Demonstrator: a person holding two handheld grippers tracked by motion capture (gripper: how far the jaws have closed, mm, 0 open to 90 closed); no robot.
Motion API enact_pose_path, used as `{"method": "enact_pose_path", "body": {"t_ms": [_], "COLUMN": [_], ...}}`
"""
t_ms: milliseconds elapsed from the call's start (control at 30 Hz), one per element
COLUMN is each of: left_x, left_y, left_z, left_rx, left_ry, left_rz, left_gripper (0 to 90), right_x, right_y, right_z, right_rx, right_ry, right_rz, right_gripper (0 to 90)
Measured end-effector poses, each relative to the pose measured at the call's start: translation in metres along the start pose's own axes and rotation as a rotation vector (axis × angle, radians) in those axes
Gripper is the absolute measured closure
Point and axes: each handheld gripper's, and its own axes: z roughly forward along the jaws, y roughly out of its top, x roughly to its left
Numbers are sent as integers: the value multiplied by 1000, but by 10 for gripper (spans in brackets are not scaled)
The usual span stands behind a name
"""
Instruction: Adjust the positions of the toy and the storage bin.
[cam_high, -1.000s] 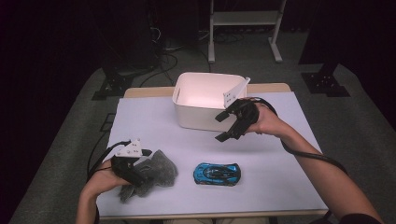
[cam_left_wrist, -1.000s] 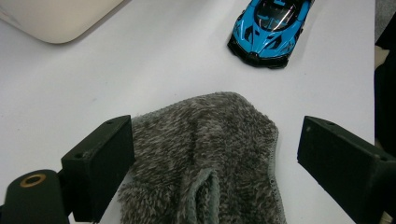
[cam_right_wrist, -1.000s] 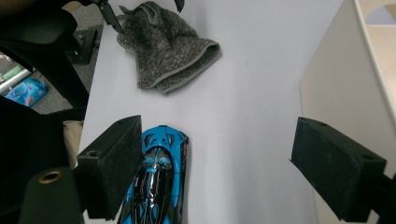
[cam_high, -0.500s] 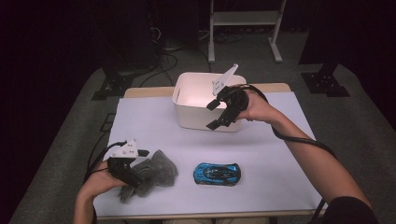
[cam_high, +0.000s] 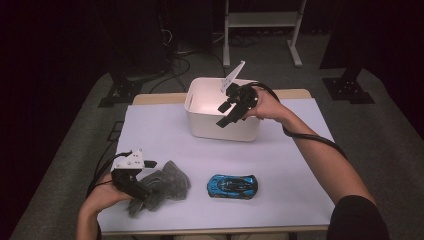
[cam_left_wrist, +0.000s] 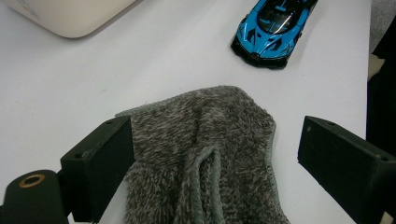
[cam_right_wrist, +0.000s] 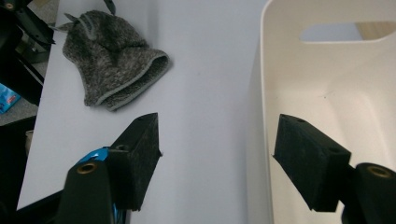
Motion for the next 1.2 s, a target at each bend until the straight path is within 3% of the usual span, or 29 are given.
{"method": "enact_pose_path", "body": {"t_ms": [367, 533, 833, 1000, 1067, 1200], "left_x": [-1, -1, -1, -2, -3, -3], "left_y": [1, 0, 0, 1, 2, 1], "left_z": [0, -1, -1, 0, 0, 0], "left_rx": [-6, -10, -5, 0, 3, -1], "left_ry": [0, -2, -3, -5, -5, -7], "left_rz": [3, 3, 7, 14, 16, 17], "left_gripper": [98, 98, 98, 98, 98, 98], "right_x": [-13, -18, -18, -15, -12, -10], "right_y": [-2, -4, -6, -6, -6, -5], "right_z": [12, 20, 29, 29, 29, 29], "right_rx": [6, 39, 88, 94, 110, 117], "right_ry": [-24, -49, -90, -97, -125, -133], "right_rz": [33, 31, 27, 14, 11, 11], "right_gripper": [371, 427, 662, 840, 856, 859]}}
